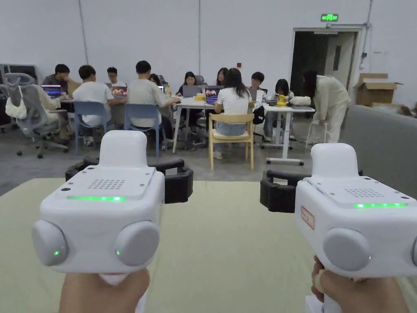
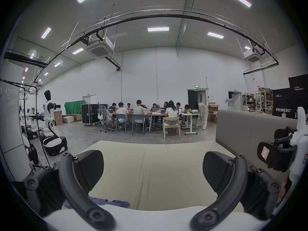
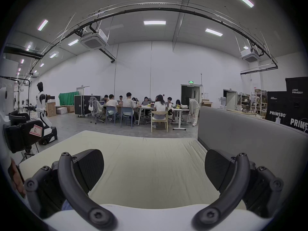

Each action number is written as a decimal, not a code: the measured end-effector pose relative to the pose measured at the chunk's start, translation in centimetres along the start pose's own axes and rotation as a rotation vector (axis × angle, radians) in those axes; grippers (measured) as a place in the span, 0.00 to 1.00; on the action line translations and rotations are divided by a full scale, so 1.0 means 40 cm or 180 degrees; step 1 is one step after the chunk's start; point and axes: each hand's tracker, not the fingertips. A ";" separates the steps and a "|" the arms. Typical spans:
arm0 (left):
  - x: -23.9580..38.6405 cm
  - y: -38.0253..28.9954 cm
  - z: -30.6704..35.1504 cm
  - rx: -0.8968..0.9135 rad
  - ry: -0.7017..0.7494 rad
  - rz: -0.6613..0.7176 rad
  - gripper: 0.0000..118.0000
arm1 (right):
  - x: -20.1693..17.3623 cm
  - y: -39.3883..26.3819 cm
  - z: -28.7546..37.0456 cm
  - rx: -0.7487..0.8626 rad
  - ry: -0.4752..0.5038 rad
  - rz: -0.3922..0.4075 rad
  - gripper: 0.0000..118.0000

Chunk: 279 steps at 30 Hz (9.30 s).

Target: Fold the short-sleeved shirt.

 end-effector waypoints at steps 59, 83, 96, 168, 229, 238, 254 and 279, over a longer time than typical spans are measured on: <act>-0.005 0.024 0.020 0.0028 -0.0075 0.0062 1.00 | -0.009 0.016 0.025 0.0061 0.0041 -0.0010 1.00; -0.016 0.035 0.029 0.0041 -0.0071 0.0079 1.00 | -0.005 0.028 0.040 0.0113 0.0010 -0.0080 1.00; -0.014 0.040 0.038 0.0057 -0.0076 0.0051 1.00 | -0.007 0.033 0.051 0.0131 0.0017 -0.0067 1.00; -0.642 -0.211 0.215 -0.1084 0.1458 0.0187 0.00 | -0.817 -0.105 0.045 -0.0334 0.2743 0.0175 0.02; 0.073 -0.257 -0.417 -0.2139 -0.1158 0.0808 0.03 | 0.057 -0.048 0.004 -0.0486 0.0175 0.0131 0.02; 0.546 -0.421 -0.410 -0.2919 -0.2164 0.0932 0.03 | 0.250 -0.006 0.140 -0.0366 -0.0408 0.0128 0.02; 0.357 -0.391 -0.372 -0.2439 -0.1968 0.1286 1.00 | 0.269 -0.086 0.111 -0.0519 -0.0248 -0.0079 0.02; -0.295 -0.953 -0.463 -0.3154 0.0178 0.0530 1.00 | 0.033 -0.373 -0.138 -0.1470 0.0615 -0.0187 0.02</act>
